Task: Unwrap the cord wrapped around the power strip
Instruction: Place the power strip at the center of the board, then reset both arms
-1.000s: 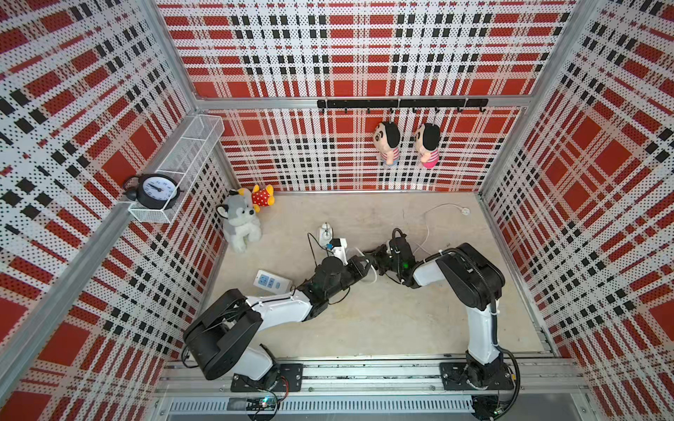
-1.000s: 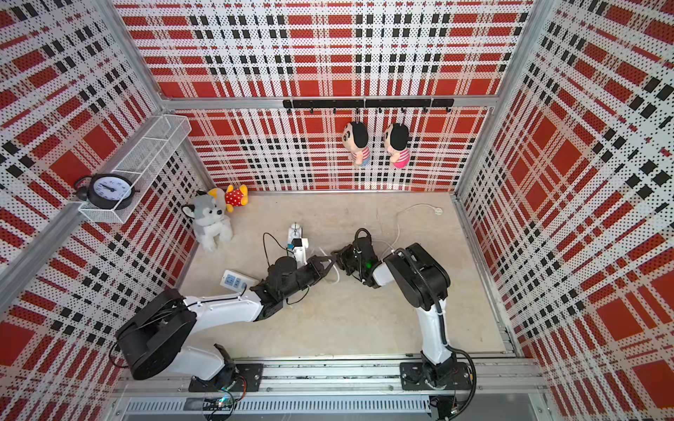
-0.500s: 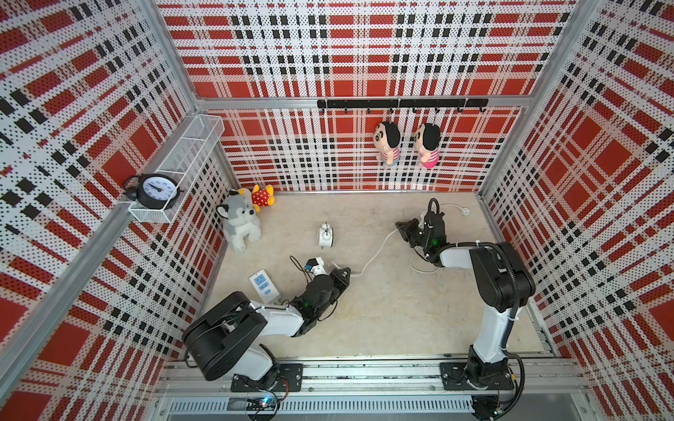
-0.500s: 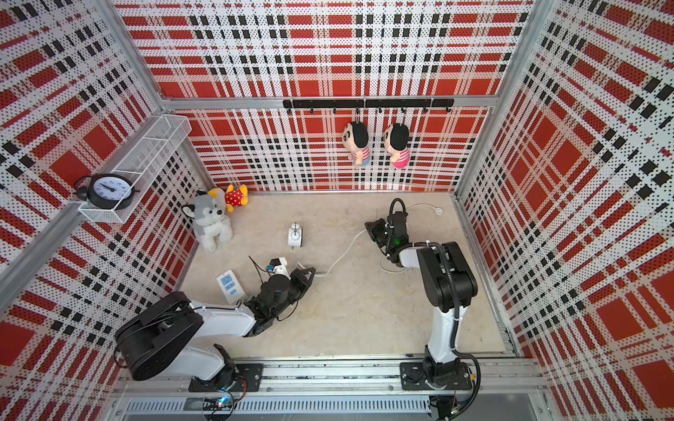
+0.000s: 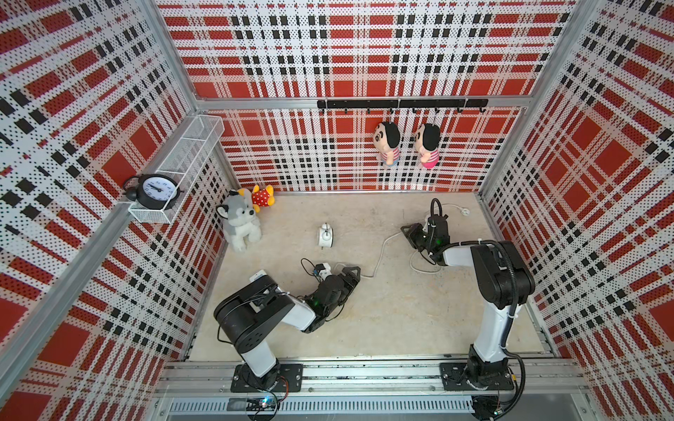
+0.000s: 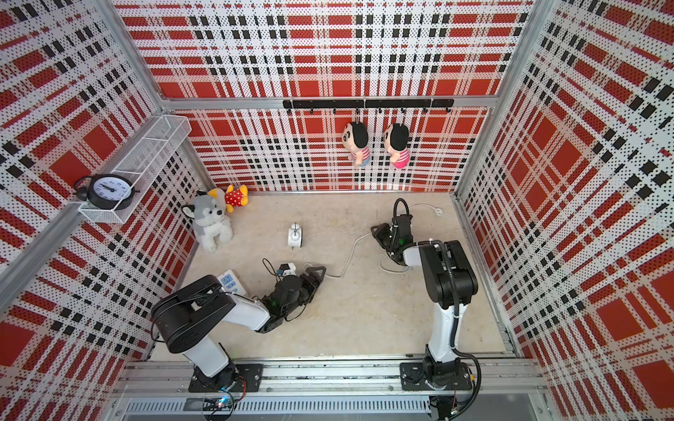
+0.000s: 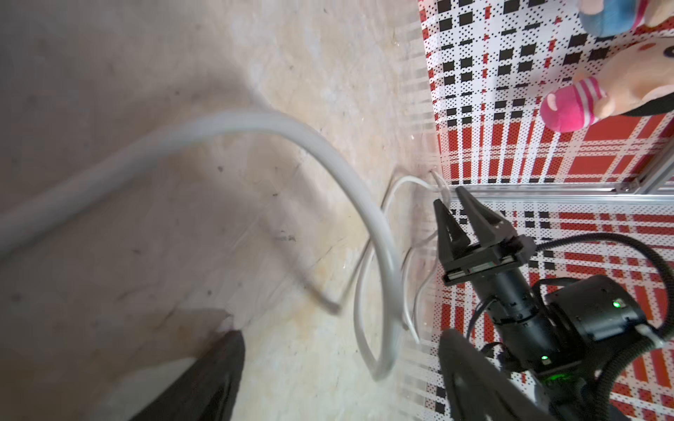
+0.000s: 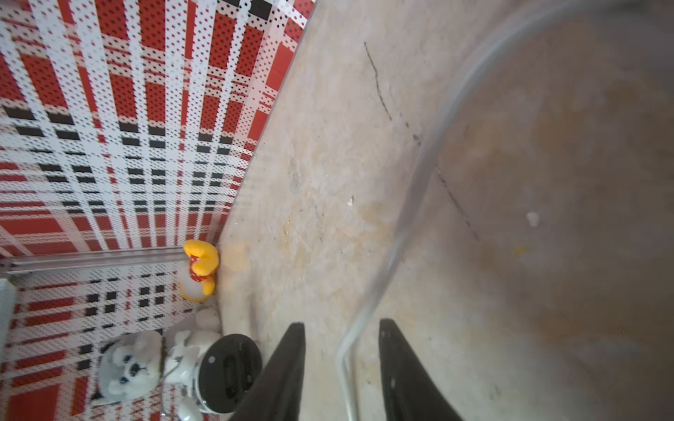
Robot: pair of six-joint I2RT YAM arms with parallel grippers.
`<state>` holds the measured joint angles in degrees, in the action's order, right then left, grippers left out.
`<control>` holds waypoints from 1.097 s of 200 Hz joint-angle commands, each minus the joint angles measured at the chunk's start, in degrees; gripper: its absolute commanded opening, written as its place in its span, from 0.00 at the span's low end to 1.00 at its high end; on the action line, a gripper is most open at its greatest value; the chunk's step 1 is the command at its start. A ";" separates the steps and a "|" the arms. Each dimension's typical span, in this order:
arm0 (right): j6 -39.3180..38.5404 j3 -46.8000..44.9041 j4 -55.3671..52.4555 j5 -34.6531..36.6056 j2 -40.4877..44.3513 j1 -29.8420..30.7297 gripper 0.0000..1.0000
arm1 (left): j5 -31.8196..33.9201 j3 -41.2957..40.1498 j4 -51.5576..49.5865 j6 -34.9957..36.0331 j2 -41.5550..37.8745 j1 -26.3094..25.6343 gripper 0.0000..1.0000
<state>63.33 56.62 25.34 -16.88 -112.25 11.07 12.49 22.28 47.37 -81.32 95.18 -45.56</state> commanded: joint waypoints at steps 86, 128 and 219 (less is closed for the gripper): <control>-28.35 -17.56 -17.97 28.11 36.61 -4.58 0.72 | 39.88 2.56 -31.83 23.87 -30.83 -5.29 0.98; -44.19 -24.89 -15.66 36.76 47.32 -10.60 0.80 | 40.35 -6.81 -20.79 57.35 -44.66 10.45 0.98; -57.21 -35.56 29.11 20.93 25.71 -11.69 0.86 | 16.05 -16.66 4.47 70.77 -41.58 41.37 0.98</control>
<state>10.17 18.72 40.27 11.22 -82.37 -0.03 34.81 7.33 41.06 -14.57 48.45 -7.35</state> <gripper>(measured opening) 0.857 0.983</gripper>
